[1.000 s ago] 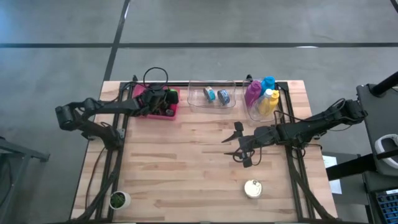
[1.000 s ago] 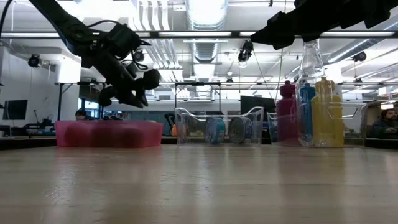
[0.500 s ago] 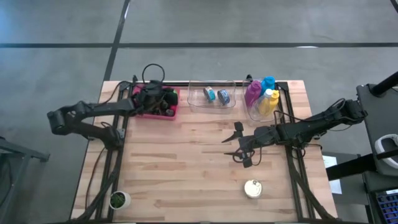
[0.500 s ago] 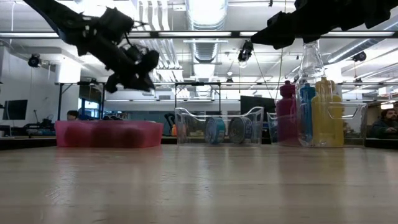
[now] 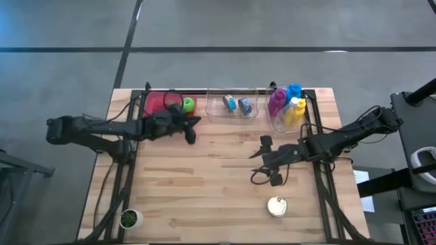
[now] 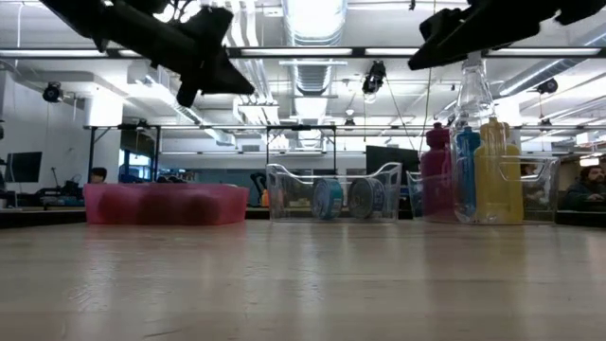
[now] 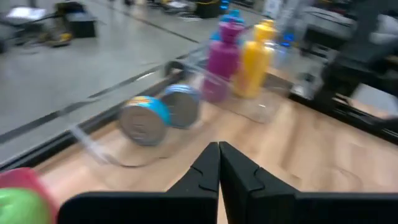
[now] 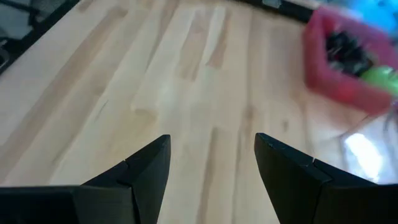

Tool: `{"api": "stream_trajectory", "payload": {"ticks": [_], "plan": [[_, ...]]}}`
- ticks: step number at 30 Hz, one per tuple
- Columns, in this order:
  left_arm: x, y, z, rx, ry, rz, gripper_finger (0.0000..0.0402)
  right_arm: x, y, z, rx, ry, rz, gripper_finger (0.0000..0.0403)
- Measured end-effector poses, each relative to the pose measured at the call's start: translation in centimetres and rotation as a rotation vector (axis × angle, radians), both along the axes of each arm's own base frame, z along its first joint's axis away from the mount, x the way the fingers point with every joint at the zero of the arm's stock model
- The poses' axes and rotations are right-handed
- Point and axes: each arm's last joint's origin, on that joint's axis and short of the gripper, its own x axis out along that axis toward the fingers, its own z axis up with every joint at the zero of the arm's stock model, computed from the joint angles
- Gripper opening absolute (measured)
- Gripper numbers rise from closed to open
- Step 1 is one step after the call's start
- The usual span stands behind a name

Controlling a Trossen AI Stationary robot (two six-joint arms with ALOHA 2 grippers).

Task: Pick & Place Food Item
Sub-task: Put the blue pink tuna can into the left transparent bin

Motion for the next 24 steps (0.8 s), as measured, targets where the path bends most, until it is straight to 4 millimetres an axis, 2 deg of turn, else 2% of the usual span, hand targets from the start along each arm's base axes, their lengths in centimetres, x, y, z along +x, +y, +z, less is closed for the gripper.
{"api": "stream_trajectory", "payload": {"ticks": [5,10,17,24], "plan": [[0.3,-3.2,0.0,0.020,0.001,-0.111,0.0005,-0.9,1.4,0.1,0.047,0.098,0.011,0.0228],[0.3,-5.3,0.2,0.052,0.005,-0.163,0.0004,-2.3,3.2,-0.4,0.078,0.191,0.085,0.0228],[0.4,-6.1,0.8,0.057,-0.019,-0.186,0.0003,-3.6,5.9,-0.9,0.135,0.260,0.258,0.0228],[0.4,-6.1,0.9,0.057,-0.017,-0.187,0.0003,-3.5,7.6,-3.3,0.082,0.358,0.297,0.0228]]}}
